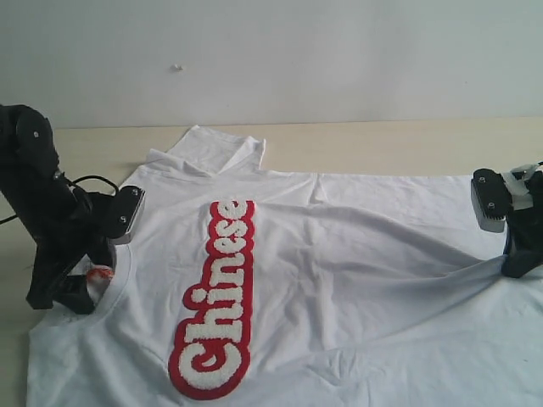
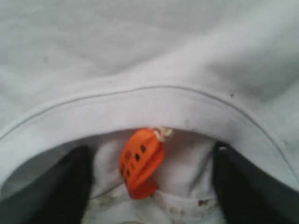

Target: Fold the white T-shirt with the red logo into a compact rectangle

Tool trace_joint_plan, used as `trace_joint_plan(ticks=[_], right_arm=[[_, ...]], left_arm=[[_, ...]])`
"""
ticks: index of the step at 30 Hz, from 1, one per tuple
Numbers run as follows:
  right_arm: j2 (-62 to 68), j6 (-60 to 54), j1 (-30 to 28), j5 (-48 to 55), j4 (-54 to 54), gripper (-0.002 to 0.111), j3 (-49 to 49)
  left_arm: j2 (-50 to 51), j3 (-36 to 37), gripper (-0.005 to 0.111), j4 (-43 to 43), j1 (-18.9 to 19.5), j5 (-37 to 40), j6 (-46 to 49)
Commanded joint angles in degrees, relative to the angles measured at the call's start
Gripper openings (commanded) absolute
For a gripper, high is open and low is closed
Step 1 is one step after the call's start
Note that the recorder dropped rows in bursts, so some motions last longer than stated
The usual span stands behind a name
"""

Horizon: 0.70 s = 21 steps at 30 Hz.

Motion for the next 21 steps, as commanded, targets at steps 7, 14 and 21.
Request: trace_joint_plan(ticks=[7, 14, 21], right_arm=[[2.6, 1.3, -0.3, 1.3, -1.8, 0.0, 1.1], [-3.5, 1.4, -0.3, 8.2, -2.5, 0.0, -3.3], [-13.5, 8.9, -0.3, 15.9, -5.8, 0.0, -12.3]], left_arm=[[2.0, 0.7, 0.0, 7.9, -0.1, -2.8, -3.7], [-7.4, -2.7, 0.0, 9.4, 1.0, -0.4, -5.0], [-17.4, -5.3, 0.0, 7.0, 4.0, -0.1, -9.0]])
